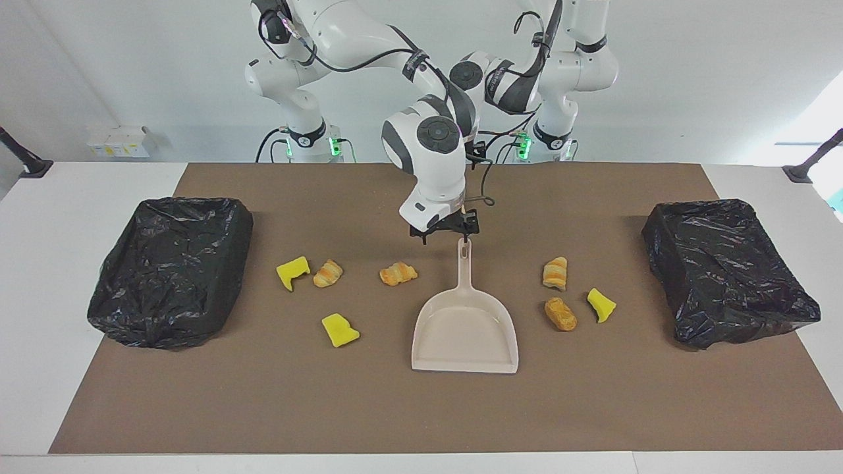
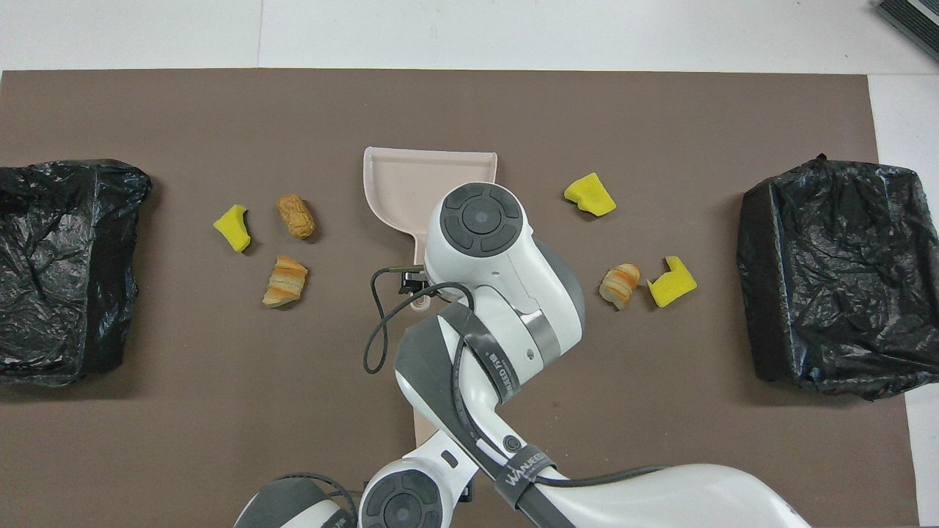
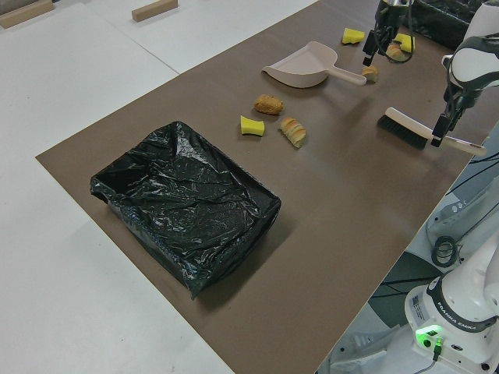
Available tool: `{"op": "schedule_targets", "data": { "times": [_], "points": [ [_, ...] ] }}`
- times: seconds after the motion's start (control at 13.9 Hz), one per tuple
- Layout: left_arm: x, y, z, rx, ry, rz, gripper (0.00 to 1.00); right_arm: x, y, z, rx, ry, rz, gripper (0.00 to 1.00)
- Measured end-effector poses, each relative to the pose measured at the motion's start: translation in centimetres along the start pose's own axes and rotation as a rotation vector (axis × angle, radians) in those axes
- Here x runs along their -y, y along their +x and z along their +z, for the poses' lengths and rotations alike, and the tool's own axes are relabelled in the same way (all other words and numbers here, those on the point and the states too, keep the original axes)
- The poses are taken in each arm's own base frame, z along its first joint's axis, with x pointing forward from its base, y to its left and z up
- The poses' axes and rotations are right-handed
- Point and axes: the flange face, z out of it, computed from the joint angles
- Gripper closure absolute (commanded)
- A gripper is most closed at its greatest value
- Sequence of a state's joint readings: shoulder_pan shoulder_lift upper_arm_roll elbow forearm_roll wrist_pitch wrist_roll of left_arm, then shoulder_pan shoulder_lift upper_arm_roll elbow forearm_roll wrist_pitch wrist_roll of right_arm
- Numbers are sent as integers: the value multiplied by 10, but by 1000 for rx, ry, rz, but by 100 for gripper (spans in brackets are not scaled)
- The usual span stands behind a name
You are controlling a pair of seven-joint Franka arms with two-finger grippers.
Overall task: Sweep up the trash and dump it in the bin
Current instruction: 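Reach the right gripper to the dustpan handle and grasp it, then drag the dustpan toward the bread pieces while the left gripper reaches the brush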
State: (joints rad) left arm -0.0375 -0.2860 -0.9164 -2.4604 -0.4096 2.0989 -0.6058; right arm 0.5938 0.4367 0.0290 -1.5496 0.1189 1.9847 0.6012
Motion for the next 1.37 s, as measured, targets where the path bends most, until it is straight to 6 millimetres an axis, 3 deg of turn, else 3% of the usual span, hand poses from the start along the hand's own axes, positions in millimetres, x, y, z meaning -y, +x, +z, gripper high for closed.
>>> {"op": "schedule_targets", "data": {
  "times": [0.14, 0.29, 0.36, 0.43, 0.79, 1.08, 1.15, 1.37],
  "points": [
    [-2, -3, 1, 2, 1, 6, 34, -1, 4, -3, -6, 11, 9, 0],
    [-1, -4, 3, 6, 3, 5, 56, -2, 8, -1, -17, 20, 14, 0],
    [0, -4, 4, 7, 5, 5, 73, -1, 9, 5, -12, 17, 14, 0],
    [0, -4, 5, 9, 6, 5, 100, 2, 12, 13, -7, 14, 13, 0],
    [0, -5, 7, 13, 8, 4, 100, 25, 8, 37, 3, 4, -20, 0],
    [1, -6, 8, 23, 15, 5, 100, 35, 5, 40, -30, 14, -36, 0],
    [1, -6, 8, 24, 16, 5, 100, 35, 6, 42, -35, 8, -41, 3],
    [2, -7, 8, 33, 22, 6, 100, 38, 8, 43, -64, 13, -50, 35]
  ]
}}
